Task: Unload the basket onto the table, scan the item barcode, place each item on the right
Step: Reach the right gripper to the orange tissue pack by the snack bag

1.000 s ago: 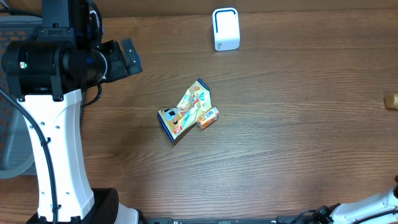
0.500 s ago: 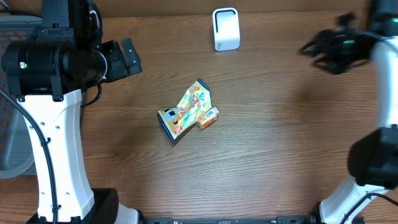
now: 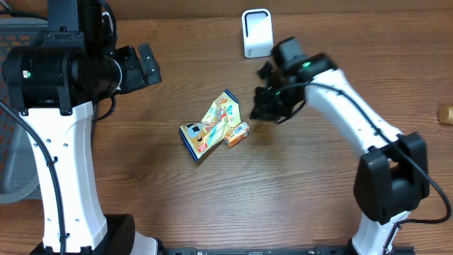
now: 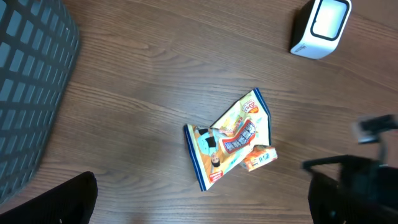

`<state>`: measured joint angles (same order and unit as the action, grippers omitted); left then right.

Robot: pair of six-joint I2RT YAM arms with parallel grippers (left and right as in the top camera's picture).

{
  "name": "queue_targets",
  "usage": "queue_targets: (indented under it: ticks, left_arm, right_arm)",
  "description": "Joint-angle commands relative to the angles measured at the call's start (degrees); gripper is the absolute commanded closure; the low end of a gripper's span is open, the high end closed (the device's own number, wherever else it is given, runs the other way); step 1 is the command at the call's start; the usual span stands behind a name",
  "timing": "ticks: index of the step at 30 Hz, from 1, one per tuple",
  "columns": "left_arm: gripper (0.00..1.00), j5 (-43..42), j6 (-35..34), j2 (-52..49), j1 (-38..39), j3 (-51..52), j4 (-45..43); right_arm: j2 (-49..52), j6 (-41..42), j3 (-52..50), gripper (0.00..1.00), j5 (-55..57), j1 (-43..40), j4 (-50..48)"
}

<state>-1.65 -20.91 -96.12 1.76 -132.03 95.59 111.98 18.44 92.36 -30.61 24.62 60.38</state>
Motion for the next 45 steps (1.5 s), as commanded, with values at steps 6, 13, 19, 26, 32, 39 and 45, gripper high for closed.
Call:
queue_targets:
  ticks: [6, 13, 19, 26, 32, 39, 45]
  left_arm:
    - [0.00, 0.17, -0.55, 0.76, -0.24, -0.04, -0.17]
    - [0.00, 0.17, -0.55, 0.76, -0.24, -0.04, -0.17]
    - [0.00, 0.17, -0.55, 0.76, -0.24, -0.04, -0.17]
    - [0.00, 0.17, -0.55, 0.76, -0.24, -0.04, -0.17]
    - [0.00, 0.17, -0.55, 0.76, -0.24, -0.04, -0.17]
    - [0.00, 0.17, -0.55, 0.76, -0.24, -0.04, -0.17]
    - [0.00, 0.17, -0.55, 0.76, -0.24, -0.04, -0.17]
  right_arm:
    - [-0.02, 15.82, -7.41, 0.96, 4.09, 5.92, -10.93]
    - [0.02, 22.12, -14.10, 0.96, 9.73, 7.19, -18.86]
    - [0.00, 22.12, -15.39, 0.96, 24.65, 6.10, -14.84]
    - [-0.39, 21.59, -13.03, 0.96, 31.95, 1.75, -5.07]
    - [-0.87, 6.60, -8.39, 0.96, 16.31, 1.22, -4.07]
    - [-0.85, 16.68, -7.87, 0.89, 15.08, 4.87, -8.83]
    - [-0.55, 25.70, -8.02, 0.71, 26.16, 11.13, -12.11]
